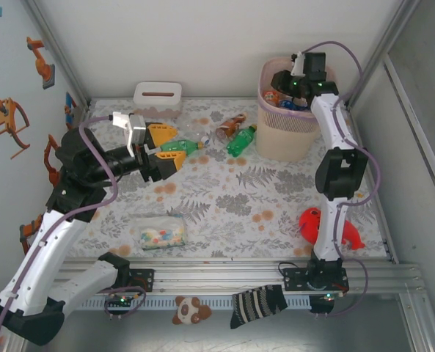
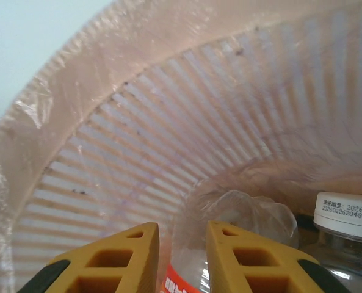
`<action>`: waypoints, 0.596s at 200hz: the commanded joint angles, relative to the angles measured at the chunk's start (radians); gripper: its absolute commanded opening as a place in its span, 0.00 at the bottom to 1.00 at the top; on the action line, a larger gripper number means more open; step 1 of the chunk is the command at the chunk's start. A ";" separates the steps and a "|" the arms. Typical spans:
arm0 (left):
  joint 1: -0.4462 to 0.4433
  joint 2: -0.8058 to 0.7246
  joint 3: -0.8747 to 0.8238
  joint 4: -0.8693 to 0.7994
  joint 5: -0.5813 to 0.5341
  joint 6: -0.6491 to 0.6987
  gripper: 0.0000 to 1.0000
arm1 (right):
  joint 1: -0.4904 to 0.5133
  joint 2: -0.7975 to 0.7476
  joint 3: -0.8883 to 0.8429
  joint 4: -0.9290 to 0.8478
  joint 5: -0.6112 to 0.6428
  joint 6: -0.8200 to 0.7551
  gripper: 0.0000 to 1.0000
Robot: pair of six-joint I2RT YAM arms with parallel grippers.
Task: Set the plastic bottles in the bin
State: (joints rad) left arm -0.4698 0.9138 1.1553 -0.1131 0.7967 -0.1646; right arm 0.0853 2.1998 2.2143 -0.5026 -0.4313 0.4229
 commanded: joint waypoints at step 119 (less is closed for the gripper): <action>0.077 0.302 0.167 -0.431 -0.272 0.323 0.73 | -0.004 -0.473 -0.162 -0.100 0.026 -0.037 0.31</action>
State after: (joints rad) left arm -0.4328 1.1469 1.2709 -0.4427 0.5537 0.0589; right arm 0.0853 1.8015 2.1212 -0.5991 -0.4248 0.4099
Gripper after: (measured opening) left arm 0.725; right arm 0.308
